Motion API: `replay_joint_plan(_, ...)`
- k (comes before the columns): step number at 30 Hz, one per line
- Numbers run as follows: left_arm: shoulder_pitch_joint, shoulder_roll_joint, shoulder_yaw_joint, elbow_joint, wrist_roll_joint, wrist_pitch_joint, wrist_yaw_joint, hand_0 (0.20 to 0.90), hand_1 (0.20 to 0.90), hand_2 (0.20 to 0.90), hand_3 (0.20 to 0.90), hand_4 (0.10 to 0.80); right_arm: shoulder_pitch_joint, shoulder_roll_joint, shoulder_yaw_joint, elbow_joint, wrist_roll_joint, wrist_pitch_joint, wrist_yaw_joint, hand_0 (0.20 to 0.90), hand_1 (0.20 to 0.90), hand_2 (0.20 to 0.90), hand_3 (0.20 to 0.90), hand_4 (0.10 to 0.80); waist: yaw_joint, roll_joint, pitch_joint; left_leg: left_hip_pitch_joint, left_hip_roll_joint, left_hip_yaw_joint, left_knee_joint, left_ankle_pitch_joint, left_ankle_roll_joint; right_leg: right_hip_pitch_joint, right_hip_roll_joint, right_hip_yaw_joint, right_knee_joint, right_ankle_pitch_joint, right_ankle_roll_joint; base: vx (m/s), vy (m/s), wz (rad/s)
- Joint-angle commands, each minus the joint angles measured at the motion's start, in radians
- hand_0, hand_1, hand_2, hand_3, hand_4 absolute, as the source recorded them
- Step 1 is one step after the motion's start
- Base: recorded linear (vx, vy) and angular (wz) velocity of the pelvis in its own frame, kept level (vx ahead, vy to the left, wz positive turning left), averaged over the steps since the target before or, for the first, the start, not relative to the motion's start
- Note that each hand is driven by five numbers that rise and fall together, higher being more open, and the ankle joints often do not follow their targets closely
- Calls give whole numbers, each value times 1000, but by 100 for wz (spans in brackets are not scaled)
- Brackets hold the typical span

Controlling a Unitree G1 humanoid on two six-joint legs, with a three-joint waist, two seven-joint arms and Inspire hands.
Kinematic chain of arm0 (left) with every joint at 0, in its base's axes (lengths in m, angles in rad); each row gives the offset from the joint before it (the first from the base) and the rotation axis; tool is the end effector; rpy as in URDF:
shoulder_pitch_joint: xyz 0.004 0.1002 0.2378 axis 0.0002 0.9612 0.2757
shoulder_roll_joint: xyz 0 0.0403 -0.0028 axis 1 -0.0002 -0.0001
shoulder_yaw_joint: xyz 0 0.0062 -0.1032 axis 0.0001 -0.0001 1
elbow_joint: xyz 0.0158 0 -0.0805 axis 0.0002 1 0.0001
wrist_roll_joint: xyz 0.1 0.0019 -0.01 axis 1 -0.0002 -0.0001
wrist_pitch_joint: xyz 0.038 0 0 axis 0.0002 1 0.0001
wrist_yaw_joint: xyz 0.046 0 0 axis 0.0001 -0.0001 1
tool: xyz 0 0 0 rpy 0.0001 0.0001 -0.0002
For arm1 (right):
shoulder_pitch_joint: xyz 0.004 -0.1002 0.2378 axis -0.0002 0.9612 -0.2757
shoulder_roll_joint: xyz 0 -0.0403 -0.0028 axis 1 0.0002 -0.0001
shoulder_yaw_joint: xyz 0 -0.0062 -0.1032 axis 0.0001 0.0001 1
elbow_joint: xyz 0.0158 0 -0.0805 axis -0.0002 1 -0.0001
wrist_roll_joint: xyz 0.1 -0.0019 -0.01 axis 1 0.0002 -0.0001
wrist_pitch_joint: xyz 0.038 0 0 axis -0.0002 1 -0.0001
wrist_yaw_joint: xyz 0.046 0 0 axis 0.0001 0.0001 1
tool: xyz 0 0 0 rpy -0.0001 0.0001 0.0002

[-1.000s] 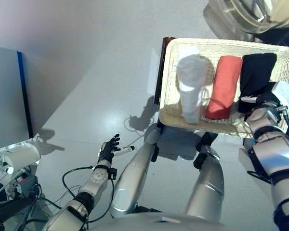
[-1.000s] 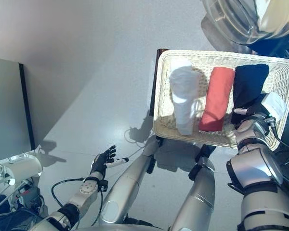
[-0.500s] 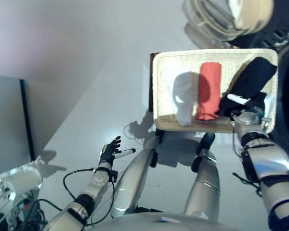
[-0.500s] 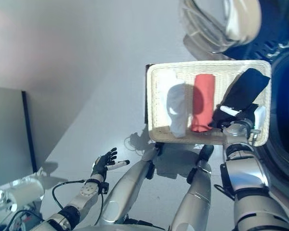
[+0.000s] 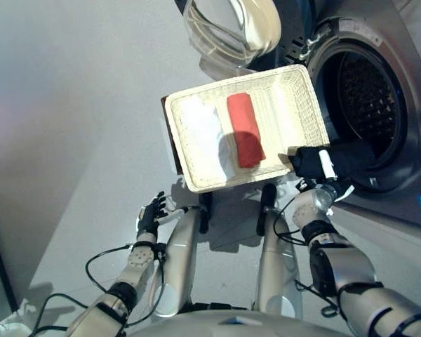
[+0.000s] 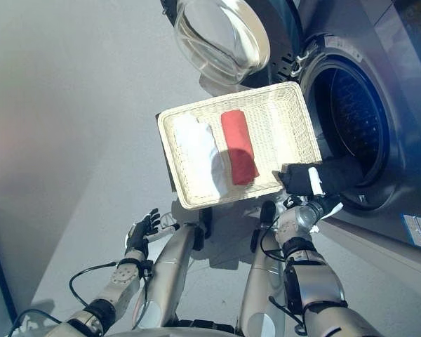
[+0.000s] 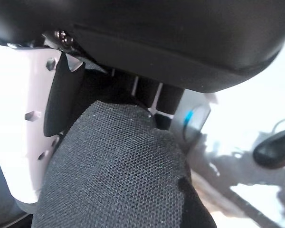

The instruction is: Pick up the clothes and place them into the washing machine

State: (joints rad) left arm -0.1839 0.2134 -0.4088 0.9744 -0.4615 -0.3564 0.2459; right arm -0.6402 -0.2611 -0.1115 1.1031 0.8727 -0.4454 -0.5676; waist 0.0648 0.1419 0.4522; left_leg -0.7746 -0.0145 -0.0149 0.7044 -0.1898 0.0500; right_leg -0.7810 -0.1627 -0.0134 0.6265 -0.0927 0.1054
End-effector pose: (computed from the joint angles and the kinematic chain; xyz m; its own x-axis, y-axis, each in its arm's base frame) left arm 0.1794 0.1704 -0.0700 0.8680 0.1643 -0.4686 -0.1405 0.9864 0.0855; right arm 0.2948 -0.2266 0.0362 0.5516 -0.7540 -0.3567 0.8141 0.3935 0.4271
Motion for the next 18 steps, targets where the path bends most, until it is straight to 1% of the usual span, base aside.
replay_joint_plan(1, 90, 0, -7, 90, 9, -10, 23, 900, 900, 900, 900, 800, -11, -143, -35, -96, -33, -141, -34, 200, 200, 200, 200, 300, 7, 4, -68, -34, -4, -22, 59, -74, -20, 47, 49, -46, 46, -116, -74, 39, -13, -3)
replay_joint_plan(3, 99, 1, -11, 85, 3, -15, 18, 900, 900, 900, 900, 800, -39, -181, -41, -94, -43, -140, -51, 200, 200, 200, 200, 300, 7, 11, -80, -39, -3, -17, 55, -80, -26, 34, 46, -42, 47, -117, -72, 36, -12, 0)
replay_joint_plan(7, 117, 7, -20, 80, 1, -19, 10, 900, 900, 900, 900, 800, -128, -296, -19, -42, -65, -115, -63, 200, 200, 200, 200, 300, 17, 26, -97, -50, 3, 4, 33, -74, -31, 14, 45, -34, 27, -100, -68, 14, 3, -2)
replay_joint_plan(9, 124, 11, -28, 80, 4, -20, 8, 900, 900, 900, 900, 800, -180, -366, -11, -5, -86, -103, -77, 200, 200, 200, 200, 300, 20, 31, -102, -46, -1, 10, -10, -60, -33, 13, 46, -29, -9, -79, -66, 32, 16, -7)
replay_joint_plan(11, 120, 15, -42, 75, -6, -26, 7, 900, 900, 900, 900, 800, -263, -425, 2, 19, -74, -106, -95, 200, 200, 200, 200, 300, 27, 38, -105, -44, -1, 24, -83, -24, -37, 9, 43, -24, -81, -42, -63, 2, 20, -1)
replay_joint_plan(13, 103, 12, -55, 73, -26, -31, 10, 900, 900, 900, 900, 800, -327, -472, 9, 15, -79, -112, -137, 200, 200, 200, 200, 300, 32, 45, -105, -35, -3, 27, -179, 32, -46, 9, 45, -19, -165, -2, -59, -13, 4, -10)
replay_joint_plan(15, 92, 11, -62, 59, -38, -34, 19, 900, 900, 900, 900, 800, -355, -504, 11, -25, -102, -115, -173, 200, 200, 200, 200, 300, 31, 52, -108, -20, -10, 25, -257, 73, -50, 8, 50, -9, -212, 23, -53, -44, 15, -15)
replay_joint_plan(16, 92, 12, -61, 46, -44, -37, 21, 900, 900, 900, 900, 800, -362, -517, 12, -51, -111, -119, -182, 200, 200, 200, 200, 300, 29, 57, -101, -26, -8, 39, -275, 111, -48, -2, 48, -13, -222, 55, -58, -82, 31, -5)
replay_joint_plan(18, 102, 15, -59, 33, -48, -39, 30, 900, 900, 900, 900, 800, -385, -550, 10, -95, -132, -119, -208, 200, 200, 200, 200, 300, 31, 65, -106, -16, -12, 41, -328, 137, -52, -4, 49, -3, -247, 75, -54, -32, 31, 2)
